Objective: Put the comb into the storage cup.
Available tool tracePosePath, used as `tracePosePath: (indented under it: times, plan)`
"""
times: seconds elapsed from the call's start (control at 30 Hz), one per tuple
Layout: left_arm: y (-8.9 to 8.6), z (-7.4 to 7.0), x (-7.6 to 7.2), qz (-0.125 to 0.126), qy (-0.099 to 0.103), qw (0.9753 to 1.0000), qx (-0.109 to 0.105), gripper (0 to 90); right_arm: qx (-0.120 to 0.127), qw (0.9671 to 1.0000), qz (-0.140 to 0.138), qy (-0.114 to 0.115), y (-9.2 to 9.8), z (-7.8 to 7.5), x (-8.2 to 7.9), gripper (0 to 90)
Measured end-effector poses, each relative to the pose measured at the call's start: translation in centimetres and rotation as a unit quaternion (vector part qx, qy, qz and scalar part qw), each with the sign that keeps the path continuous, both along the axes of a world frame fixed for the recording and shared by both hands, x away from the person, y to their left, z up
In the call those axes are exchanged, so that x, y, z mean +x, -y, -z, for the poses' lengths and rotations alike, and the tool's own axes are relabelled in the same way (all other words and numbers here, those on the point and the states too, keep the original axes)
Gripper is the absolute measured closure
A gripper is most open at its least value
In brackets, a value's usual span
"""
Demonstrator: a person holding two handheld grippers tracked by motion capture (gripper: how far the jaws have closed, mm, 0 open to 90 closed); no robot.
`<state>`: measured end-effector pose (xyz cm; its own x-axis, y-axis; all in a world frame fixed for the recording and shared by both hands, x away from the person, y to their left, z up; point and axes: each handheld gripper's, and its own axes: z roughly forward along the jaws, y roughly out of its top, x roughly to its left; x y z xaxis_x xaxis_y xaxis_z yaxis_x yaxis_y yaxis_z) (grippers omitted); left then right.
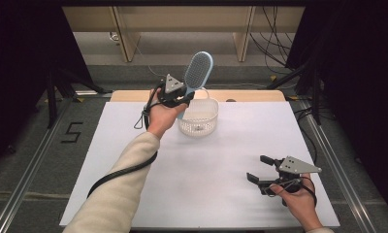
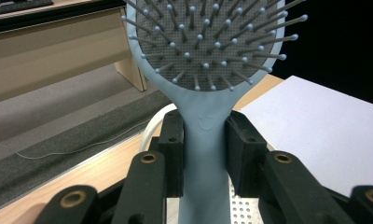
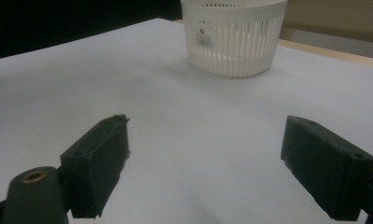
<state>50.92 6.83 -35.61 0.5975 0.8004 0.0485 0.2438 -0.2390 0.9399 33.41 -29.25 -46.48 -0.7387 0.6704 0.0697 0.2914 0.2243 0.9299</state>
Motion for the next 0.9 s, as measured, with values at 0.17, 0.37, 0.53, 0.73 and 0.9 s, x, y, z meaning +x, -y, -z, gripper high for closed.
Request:
tracePosePath:
  times: [0.17,0.37,0.53,0.73,0.9]
  plan:
    - [0.11,-0.06,0.05,0.000,0.000,1.0000,-0.002,69.9,0.001,1.0000,0.000,0.001,0.00,0.02,0.01,15.9]
    - [0.25,-0.06,0.17,0.001,0.000,1.0000,0.002,69.9,0.001,1.0000,0.000,0.000,0.02,0.01,0.01,15.9]
    - [0.23,0.03,0.33,-0.001,-0.001,1.0000,0.001,69.9,0.000,1.0000,0.000,0.000,0.02,0.00,0.01,15.9]
    - [0.09,0.11,0.54,-0.004,-0.001,1.0000,-0.002,69.9,0.001,1.0000,0.000,0.000,0.00,0.02,0.02,15.9]
    - [0.11,0.15,0.66,-0.002,0.002,1.0000,-0.001,69.9,0.001,1.0000,0.000,0.000,0.01,0.02,0.03,15.9]
